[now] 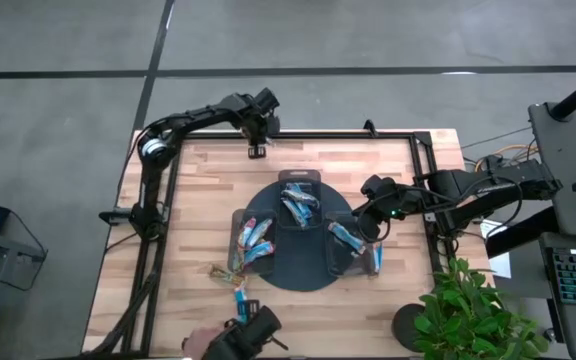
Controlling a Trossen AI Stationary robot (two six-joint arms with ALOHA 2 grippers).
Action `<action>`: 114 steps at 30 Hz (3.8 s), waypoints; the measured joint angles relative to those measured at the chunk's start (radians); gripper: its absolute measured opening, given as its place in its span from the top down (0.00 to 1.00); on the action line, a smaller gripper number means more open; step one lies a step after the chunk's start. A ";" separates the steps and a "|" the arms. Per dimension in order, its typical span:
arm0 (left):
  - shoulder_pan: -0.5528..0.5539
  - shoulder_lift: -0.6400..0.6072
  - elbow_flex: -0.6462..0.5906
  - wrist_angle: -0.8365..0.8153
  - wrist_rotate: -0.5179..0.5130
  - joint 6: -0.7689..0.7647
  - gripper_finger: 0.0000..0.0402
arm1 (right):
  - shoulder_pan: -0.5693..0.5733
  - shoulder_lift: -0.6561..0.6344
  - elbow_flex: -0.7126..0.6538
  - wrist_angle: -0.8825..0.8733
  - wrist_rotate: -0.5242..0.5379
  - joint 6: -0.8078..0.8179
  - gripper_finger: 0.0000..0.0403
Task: Pick and place Granola Bars by type
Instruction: Put the yellow granola bar into the bottom right black bin
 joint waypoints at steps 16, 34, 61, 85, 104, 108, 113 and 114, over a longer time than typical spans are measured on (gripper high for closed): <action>-0.178 -0.262 0.212 0.000 0.762 -0.310 0.93 | 0.000 -0.049 0.000 0.031 0.010 -0.048 0.98; -0.521 -0.309 0.207 0.196 0.542 -0.495 0.93 | 0.000 -0.284 0.042 0.041 0.077 -0.182 0.98; -0.679 -0.107 0.205 0.526 0.392 -0.741 0.93 | 0.000 -0.363 0.043 -0.030 0.167 -0.225 0.98; -0.716 0.050 0.205 0.433 0.355 -0.783 0.94 | 0.000 -0.360 0.043 -0.058 0.167 -0.219 0.98; -0.723 0.138 0.205 0.556 0.363 -0.785 0.95 | 0.000 -0.359 0.043 -0.057 0.172 -0.217 0.98; -0.724 0.137 0.205 0.564 0.363 -0.783 0.95 | 0.000 -0.359 0.043 -0.057 0.172 -0.217 0.98; -0.724 0.136 0.205 0.560 0.363 -0.786 0.93 | 0.000 -0.359 0.043 -0.057 0.172 -0.217 0.98; -0.724 0.136 0.205 0.560 0.363 -0.786 0.93 | 0.000 -0.359 0.043 -0.057 0.172 -0.218 0.98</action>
